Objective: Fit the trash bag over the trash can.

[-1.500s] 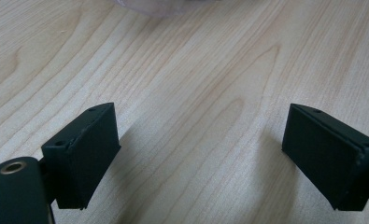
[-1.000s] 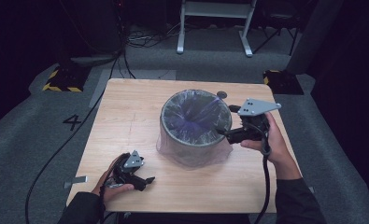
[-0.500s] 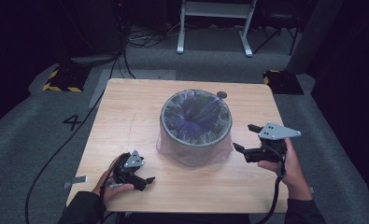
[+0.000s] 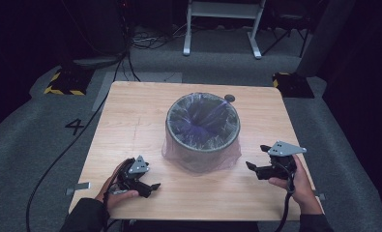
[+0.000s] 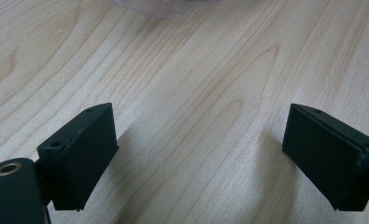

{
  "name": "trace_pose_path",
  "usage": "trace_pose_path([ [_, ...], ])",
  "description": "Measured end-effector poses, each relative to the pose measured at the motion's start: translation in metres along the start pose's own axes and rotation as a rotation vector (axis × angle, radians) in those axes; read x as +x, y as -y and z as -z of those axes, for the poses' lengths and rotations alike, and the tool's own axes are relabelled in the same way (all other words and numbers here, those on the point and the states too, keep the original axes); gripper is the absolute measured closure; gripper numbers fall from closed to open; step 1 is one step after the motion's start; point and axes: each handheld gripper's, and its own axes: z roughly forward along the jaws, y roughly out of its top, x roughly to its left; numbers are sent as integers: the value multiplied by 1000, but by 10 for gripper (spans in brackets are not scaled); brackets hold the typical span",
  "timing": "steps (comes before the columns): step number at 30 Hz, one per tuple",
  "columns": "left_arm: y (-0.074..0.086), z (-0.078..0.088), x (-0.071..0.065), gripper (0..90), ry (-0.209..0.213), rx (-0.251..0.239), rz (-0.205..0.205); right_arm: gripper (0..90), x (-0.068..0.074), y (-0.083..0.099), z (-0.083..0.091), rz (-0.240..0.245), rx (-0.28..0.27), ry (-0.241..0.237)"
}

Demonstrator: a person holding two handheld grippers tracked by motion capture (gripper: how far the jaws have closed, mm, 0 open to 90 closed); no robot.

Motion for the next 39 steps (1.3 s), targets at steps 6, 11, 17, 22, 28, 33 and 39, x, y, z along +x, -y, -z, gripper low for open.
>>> trace_pose_path([
  [6,0,0,0,97,-1,0,0,182,-5,20,-11,-46,57,67],
  [11,0,0,0,97,-1,0,0,181,-7,35,-19,-58,108,105],
  [17,0,0,0,97,0,0,0,182,-9,54,-23,-74,153,142],
  [22,0,0,0,97,0,1,0,176,-8,68,-23,-79,183,147],
  [28,0,0,0,94,1,3,-3,164,-11,84,-17,-161,130,119],
  [33,-1,0,0,93,2,4,-3,146,-14,90,-16,-223,104,112],
  [39,-1,0,0,89,1,6,-4,139,-14,90,-18,-227,105,112],
])
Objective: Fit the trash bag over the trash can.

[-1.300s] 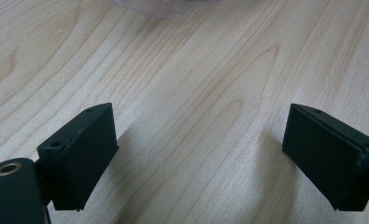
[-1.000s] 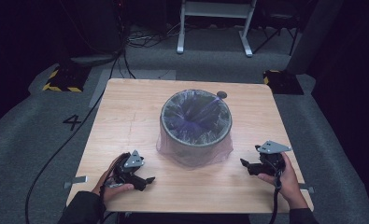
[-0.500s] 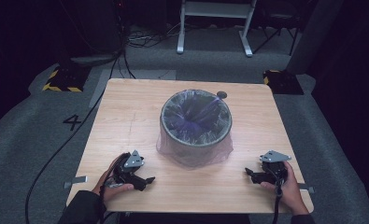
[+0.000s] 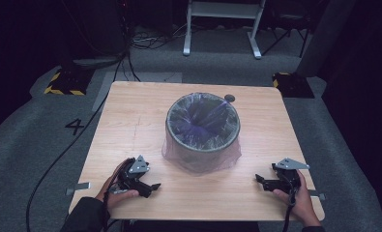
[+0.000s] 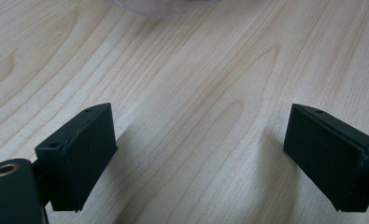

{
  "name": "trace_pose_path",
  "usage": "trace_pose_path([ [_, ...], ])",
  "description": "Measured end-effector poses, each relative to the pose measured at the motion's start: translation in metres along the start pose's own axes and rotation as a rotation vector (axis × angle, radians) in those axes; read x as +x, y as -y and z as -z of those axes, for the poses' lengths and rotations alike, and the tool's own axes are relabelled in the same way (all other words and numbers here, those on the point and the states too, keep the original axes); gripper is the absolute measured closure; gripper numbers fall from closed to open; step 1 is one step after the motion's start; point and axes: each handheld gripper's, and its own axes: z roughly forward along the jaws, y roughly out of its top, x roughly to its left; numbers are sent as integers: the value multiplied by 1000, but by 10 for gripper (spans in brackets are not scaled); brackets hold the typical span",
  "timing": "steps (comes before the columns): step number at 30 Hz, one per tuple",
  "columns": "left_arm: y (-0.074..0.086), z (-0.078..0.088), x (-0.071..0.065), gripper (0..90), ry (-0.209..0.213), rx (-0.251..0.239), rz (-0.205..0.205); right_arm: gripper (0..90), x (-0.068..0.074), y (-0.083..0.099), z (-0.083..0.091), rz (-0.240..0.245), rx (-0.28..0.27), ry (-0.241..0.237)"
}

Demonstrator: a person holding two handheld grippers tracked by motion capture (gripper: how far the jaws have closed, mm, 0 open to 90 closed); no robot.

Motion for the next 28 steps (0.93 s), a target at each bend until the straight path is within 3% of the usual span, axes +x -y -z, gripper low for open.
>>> trace_pose_path([
  [28,-2,-2,2,68,10,4,-10,135,0,-1,-1,2,1,-4],
])
